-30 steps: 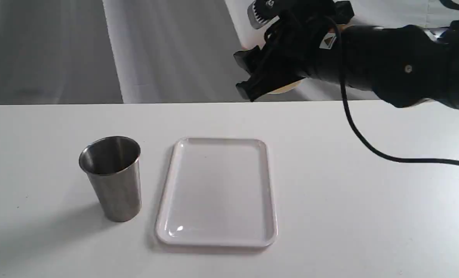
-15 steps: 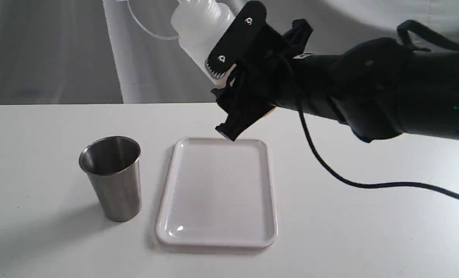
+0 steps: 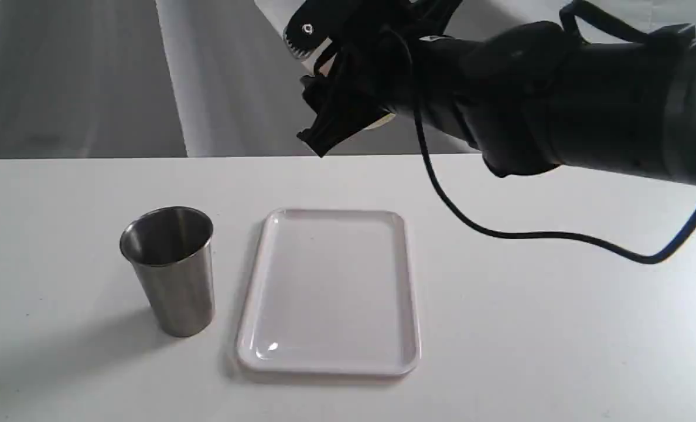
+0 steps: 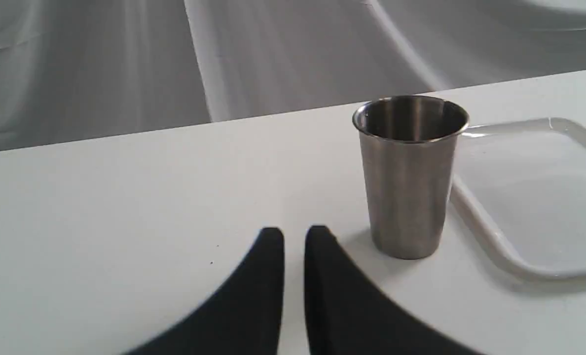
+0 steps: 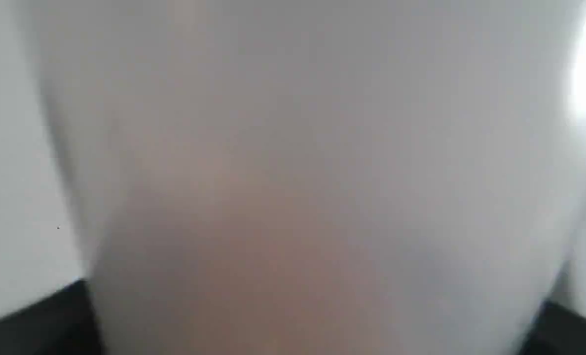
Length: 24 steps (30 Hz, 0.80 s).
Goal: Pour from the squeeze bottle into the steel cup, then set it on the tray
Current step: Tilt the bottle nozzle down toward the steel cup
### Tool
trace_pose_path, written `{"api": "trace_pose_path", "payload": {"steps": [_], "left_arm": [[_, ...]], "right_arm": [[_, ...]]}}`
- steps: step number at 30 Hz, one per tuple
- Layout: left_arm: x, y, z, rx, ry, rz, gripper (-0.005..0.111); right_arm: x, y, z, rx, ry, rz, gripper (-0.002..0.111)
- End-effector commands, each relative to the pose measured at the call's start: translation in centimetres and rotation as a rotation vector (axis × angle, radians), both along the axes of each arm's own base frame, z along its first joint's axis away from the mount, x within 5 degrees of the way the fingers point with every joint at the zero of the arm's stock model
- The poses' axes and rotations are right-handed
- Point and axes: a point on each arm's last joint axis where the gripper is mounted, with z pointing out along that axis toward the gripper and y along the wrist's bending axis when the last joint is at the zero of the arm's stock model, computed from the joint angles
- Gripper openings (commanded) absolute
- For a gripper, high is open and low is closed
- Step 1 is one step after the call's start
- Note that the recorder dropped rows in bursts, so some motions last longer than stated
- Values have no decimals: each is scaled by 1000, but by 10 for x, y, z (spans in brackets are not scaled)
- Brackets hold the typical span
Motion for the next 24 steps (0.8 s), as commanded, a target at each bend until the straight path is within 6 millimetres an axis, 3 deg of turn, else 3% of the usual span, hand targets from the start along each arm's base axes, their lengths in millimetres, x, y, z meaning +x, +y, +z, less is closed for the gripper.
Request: {"api": "trace_pose_path", "payload": {"steps": [1,11,18,24], "left_arm": [[0,0,-1,-1,-8,-5,8],[0,0,-1,-1,-8,-5,8],[0,0,-1,-1,-8,-5,8],[0,0,-1,-1,-8,-5,8]], "right_arm": [[2,0,4,-16,-24,-5,0],[1,10,7,156,-42,54,0],[9,17,-16,217,29,51,0],[12,15,-14,339,55,77,0]]}}
